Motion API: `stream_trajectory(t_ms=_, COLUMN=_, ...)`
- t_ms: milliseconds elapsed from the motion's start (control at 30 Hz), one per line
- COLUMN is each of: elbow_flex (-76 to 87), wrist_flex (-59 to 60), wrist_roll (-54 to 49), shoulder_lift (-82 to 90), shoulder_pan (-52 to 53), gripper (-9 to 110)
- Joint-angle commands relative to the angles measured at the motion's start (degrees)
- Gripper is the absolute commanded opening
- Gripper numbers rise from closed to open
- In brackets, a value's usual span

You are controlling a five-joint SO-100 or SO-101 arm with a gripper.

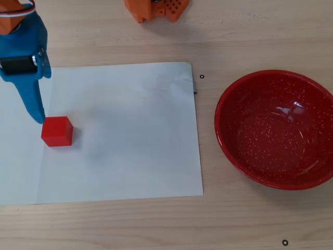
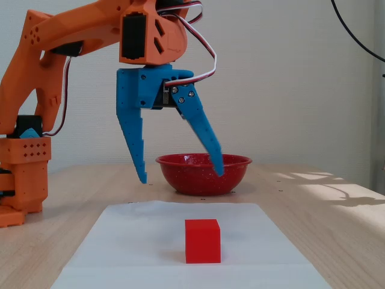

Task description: Grasp the red cube and put it in the red bowl

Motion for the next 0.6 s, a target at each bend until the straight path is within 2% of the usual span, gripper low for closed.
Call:
stream_trajectory(t_ms=0, elbow_flex=-1.6, wrist_flex=4.0, wrist_roll=0.0, shoulder_lift=2.7, shoulder_pan=-0.4, gripper=50)
stream_trajectory(t_ms=567, elbow_flex=1.7, wrist_flex=-6.9, wrist_roll=-1.6, shoulder_lift=-4.1, shoulder_pan=2.5, gripper=62)
